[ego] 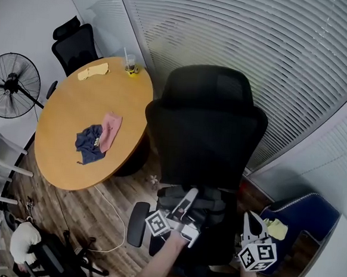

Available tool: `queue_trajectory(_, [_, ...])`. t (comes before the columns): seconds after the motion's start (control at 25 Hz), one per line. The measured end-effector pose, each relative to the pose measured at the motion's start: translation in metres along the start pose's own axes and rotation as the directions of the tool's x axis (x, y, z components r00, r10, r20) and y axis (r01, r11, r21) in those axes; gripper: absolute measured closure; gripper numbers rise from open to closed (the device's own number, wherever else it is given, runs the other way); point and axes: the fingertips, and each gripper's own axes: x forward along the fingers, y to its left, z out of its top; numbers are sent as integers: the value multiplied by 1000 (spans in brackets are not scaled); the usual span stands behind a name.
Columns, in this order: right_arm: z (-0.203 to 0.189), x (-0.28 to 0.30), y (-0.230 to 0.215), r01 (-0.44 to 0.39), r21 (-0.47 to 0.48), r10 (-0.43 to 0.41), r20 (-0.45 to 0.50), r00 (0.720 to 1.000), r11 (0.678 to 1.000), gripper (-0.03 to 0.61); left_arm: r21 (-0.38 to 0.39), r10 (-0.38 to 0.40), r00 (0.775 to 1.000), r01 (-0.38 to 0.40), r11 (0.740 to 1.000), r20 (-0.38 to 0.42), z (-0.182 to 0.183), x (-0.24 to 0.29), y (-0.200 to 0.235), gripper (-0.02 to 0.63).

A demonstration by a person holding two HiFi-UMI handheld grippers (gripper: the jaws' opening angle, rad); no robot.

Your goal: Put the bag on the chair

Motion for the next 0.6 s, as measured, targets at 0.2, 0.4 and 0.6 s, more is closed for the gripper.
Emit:
queue_trajectory(0.2, [-3,4,-2,-13,4,13,-5,1000,1000,568,2,11,1000,-11,1000,-20,-1,5,4,591])
queue_trajectory(0.4, [-2,10,3,-25,7,25,-7,1000,1000,568,1,9,1000,-9,1000,-21,3,7,7,591])
queue_trajectory(0.6, [-6,9,7,-31,5,31,-16,999,999,568,-6,6,1000,-6,1000,-13,6,11,12,591])
